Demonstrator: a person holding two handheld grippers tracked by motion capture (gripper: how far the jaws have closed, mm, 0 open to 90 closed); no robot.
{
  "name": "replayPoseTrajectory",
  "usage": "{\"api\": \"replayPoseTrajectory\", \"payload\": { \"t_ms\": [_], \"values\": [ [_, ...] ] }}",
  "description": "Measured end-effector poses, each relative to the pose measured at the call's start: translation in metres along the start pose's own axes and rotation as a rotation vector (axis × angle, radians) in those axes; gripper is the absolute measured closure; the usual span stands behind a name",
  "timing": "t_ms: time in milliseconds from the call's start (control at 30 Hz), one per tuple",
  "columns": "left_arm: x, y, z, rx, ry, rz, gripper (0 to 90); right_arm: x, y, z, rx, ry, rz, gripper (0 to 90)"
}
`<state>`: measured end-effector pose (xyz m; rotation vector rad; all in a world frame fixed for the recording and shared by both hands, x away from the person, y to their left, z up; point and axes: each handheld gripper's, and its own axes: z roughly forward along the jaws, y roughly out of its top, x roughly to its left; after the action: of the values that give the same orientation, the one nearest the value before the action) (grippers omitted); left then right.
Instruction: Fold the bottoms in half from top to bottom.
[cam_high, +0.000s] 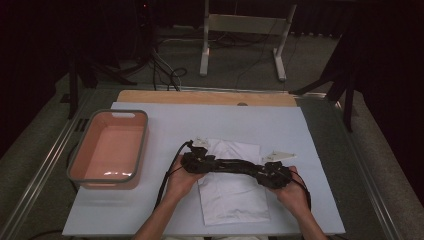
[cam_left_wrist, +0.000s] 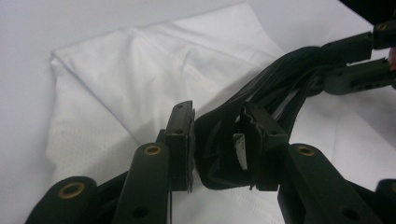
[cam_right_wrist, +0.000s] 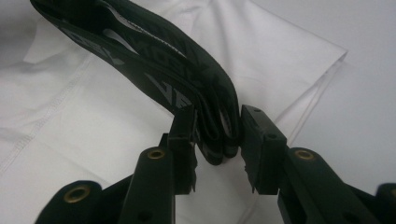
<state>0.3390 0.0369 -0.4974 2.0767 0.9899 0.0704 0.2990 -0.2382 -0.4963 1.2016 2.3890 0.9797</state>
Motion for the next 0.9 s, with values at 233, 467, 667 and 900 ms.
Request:
{"api": "replayPoseTrajectory", "payload": {
  "t_ms": [233,467,667,900],
  "values": [
    [-0.003,-0.006,-0.001,0.003,0.009,0.012,77.4,0.002,0.000,0.000,0.003,-0.002,-0.011,67.3],
    [-0.009,-0.010,-0.004,-0.017,0.007,0.024,86.9,0.006,0.000,-0.002,-0.002,-0.004,-0.051,78.7],
    [-0.016,-0.013,-0.010,-0.031,-0.018,0.031,87.3,0.007,-0.003,-0.008,-0.018,-0.005,-0.066,78.9],
    [-0.029,-0.019,-0.016,-0.047,-0.043,0.054,87.3,0.008,-0.008,-0.018,-0.041,0.002,-0.078,78.6]
  ]
}}
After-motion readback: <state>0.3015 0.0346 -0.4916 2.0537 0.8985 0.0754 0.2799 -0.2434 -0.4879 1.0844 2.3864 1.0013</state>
